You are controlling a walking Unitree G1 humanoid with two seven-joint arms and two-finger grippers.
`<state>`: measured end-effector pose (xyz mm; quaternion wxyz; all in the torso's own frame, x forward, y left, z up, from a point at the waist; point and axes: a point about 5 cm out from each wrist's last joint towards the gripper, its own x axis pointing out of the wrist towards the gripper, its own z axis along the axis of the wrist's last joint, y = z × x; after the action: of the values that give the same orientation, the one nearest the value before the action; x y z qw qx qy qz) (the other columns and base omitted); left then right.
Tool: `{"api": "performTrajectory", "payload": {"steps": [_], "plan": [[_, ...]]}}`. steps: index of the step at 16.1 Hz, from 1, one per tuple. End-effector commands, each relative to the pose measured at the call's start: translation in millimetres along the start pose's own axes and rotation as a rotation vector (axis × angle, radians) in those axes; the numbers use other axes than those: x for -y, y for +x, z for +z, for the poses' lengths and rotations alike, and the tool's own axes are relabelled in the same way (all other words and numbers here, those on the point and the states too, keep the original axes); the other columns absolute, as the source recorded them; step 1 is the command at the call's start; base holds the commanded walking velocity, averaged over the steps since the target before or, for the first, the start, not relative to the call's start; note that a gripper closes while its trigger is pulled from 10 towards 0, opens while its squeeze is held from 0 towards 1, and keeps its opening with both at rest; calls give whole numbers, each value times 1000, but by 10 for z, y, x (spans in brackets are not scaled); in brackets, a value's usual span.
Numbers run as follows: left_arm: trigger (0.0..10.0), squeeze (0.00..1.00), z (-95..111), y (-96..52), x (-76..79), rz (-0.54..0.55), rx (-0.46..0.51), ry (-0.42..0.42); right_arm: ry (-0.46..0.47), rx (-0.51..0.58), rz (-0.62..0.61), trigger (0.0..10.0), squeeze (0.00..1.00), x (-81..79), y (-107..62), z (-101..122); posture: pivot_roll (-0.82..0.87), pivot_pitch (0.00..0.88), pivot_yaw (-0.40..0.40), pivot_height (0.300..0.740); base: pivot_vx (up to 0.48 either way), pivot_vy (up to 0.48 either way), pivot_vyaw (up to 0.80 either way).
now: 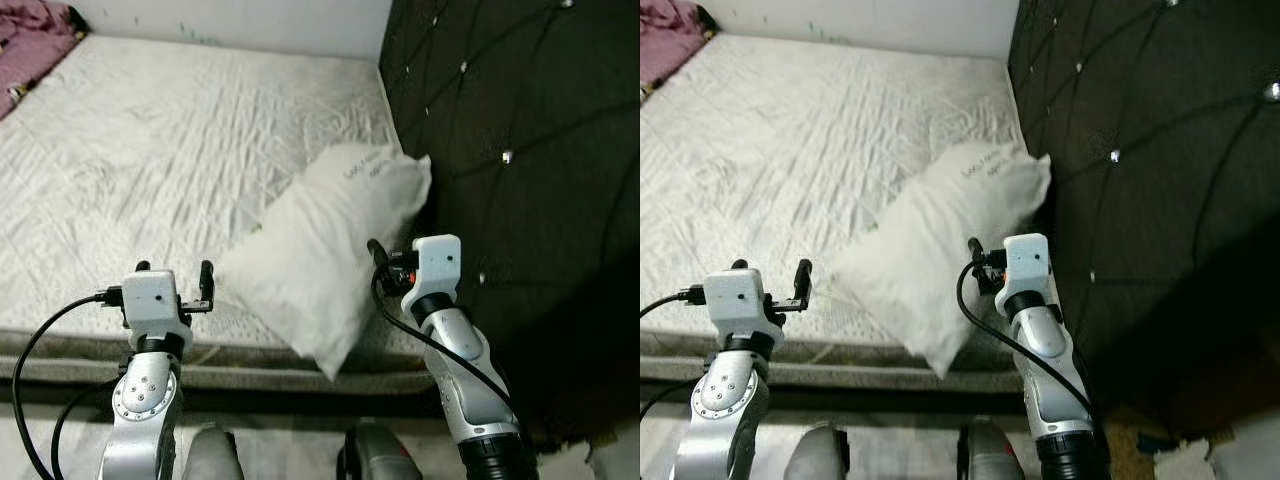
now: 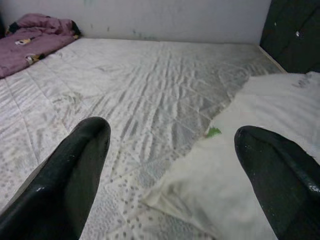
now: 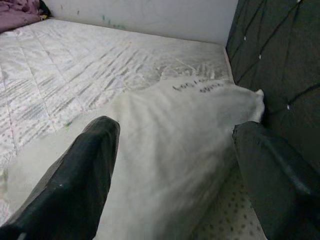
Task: Clean up the room
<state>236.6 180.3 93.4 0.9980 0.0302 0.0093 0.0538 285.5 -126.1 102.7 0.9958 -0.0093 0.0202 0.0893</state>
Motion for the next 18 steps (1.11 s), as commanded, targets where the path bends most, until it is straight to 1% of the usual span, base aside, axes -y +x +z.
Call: {"api": "performTrajectory", "payload": {"steps": [1, 8, 11, 14, 16, 18], "plan": [[10000, 0, 18, 5, 7, -3, 3, 13, -3, 0, 2, 10000, 0, 18, 9, 19, 75, 71, -56, 655, 0, 0, 0], [10000, 0, 13, 11, -10, 7, -3, 25, -6, 0, 10, 10000, 0, -2, 16, 20, 79, 72, -55, 655, 0, 0, 0], [10000, 0, 8, 13, -5, 2, -7, 29, -4, -1, 10, 10000, 0, -8, 14, 19, 74, 74, -57, 627, 0, 0, 0], [10000, 0, 5, 14, 9, 6, -7, 21, -9, -3, 14, 10000, 0, 3, 14, 18, 75, 74, -60, 577, 0, 0, 0], [10000, 0, 3, 18, 9, 5, -8, 16, -10, -1, 15, 10000, 0, 3, 16, 21, 74, 75, -61, 557, 0, 0, 0], [10000, 0, 2, 20, 7, 6, -9, 15, -11, -1, 13, 10000, 0, 4, 17, 24, 74, 74, -61, 552, 0, 0, 0]]}}
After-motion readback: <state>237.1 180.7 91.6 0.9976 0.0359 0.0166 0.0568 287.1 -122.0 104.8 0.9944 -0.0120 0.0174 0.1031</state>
